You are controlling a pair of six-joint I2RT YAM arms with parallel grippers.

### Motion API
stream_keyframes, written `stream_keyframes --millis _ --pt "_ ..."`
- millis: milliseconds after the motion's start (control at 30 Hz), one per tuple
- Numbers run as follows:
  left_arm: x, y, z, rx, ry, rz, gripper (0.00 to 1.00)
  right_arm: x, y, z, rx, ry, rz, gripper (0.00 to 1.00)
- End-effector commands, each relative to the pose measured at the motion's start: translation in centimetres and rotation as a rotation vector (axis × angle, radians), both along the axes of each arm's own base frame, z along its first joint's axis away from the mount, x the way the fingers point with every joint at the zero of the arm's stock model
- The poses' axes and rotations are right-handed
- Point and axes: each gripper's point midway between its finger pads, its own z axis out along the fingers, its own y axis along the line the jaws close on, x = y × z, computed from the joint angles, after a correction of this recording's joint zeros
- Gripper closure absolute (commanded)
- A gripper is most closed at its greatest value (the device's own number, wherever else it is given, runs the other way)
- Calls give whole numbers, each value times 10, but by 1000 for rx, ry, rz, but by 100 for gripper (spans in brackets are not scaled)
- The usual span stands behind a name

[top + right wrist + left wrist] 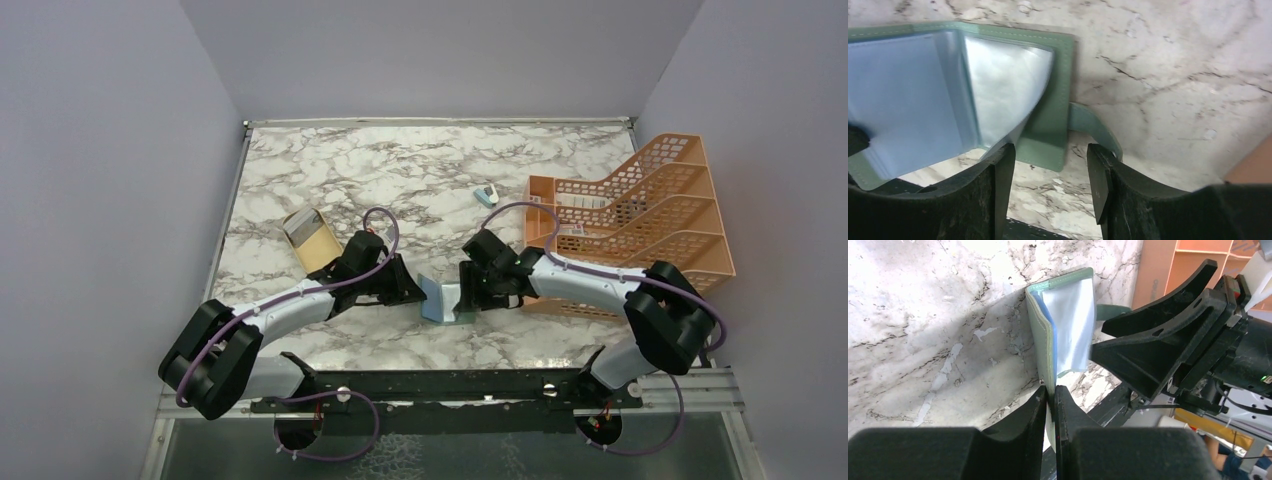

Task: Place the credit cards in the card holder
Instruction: Open the card holder at the center of the board.

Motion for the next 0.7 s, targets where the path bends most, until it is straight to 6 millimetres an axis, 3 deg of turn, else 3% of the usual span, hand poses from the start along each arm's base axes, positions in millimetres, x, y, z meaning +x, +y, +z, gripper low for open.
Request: stream_keyframes --millis 0,67,167,433,533,667 --pt "2 -8 18 -39 -40 -38 91 10 -17 13 -96 -60 -42 46" --pt "1 -7 18 -40 -43 -40 100 12 -18 20 -108 -66 -41 47" --pt "2 -7 20 -41 -52 -40 100 13 -9 37 -70 -67 -27 49" --pt "5 -8 24 -48 -57 -28 100 10 65 104 370 -127 140 51" --pt "5 -8 22 -43 -51 -28 100 5 85 107 477 -100 184 51" --pt "5 -9 18 -33 -44 -33 100 9 90 87 452 -56 161 52"
